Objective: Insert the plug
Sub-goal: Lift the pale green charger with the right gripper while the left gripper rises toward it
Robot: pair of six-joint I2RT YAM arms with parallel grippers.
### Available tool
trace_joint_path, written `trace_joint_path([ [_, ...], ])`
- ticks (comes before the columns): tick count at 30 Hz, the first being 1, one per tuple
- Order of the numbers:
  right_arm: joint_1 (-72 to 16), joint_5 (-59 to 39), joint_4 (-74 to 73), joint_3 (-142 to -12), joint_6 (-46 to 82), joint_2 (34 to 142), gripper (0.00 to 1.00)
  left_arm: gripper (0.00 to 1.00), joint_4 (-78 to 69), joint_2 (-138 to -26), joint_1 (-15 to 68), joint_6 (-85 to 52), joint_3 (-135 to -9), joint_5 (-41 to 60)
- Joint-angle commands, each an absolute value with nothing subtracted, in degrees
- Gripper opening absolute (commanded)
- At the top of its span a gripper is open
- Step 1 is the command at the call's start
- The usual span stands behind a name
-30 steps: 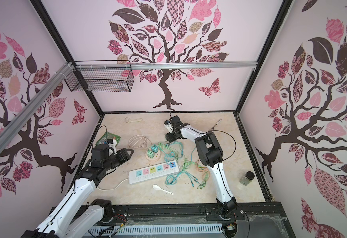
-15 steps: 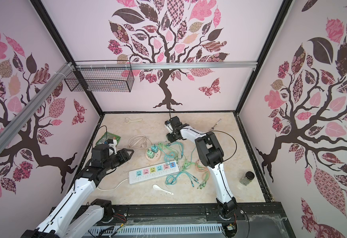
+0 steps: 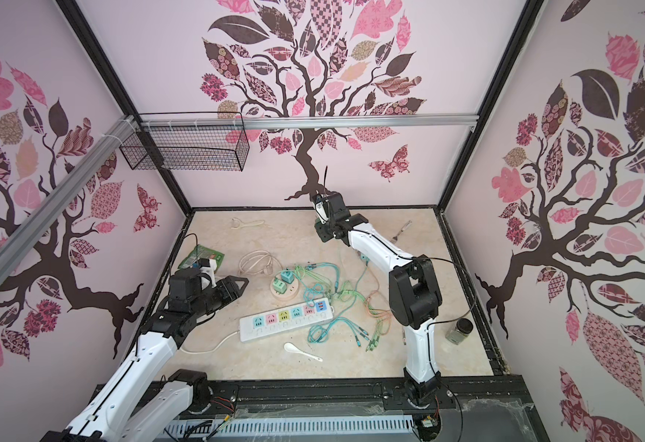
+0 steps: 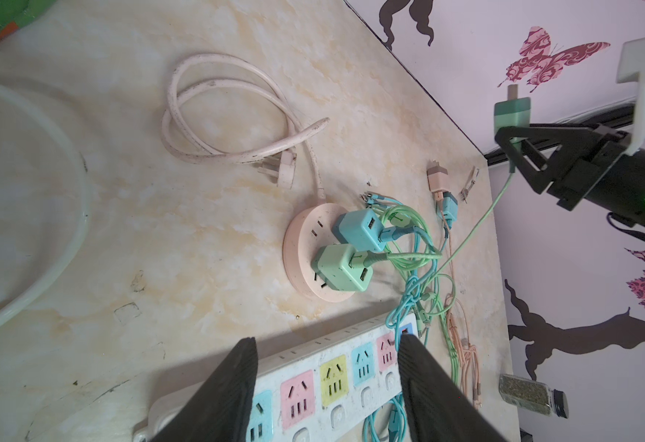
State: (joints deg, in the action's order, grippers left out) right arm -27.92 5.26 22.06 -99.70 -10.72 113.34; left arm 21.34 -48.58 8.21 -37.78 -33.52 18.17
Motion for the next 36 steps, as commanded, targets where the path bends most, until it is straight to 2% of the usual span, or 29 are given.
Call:
trace_joint_path([
  [1, -27.5, 8.6, 23.1, -101.7, -11.9, 109.3, 0.3, 0.62, 21.4, -48.4, 7.8, -36.8, -34.2, 18.6],
  [10, -27.4, 7.0, 26.6, -107.9, -13.2, 103.2, 0.32, 0.62, 21.4, -48.9, 7.6, -36.8, -34.6, 19.2],
  [24, -29.1, -1.0, 30.2, -106.7, -13.2, 92.2, 0.35, 0.62, 23.0, -50.3, 7.5, -35.6, -40.0, 25.2],
  [31, -35.5, 1.2, 31.4, -102.0, -15.3, 88.0, 0.37, 0.64, 22.8, -49.9, 7.6, -35.3, -44.0, 33.9],
  [36, -36.6, -3.5, 27.4, -93.5, -12.0, 83.4, 0.37, 0.66, 23.0, -49.2, 7.5, -34.1, -48.2, 41.7],
])
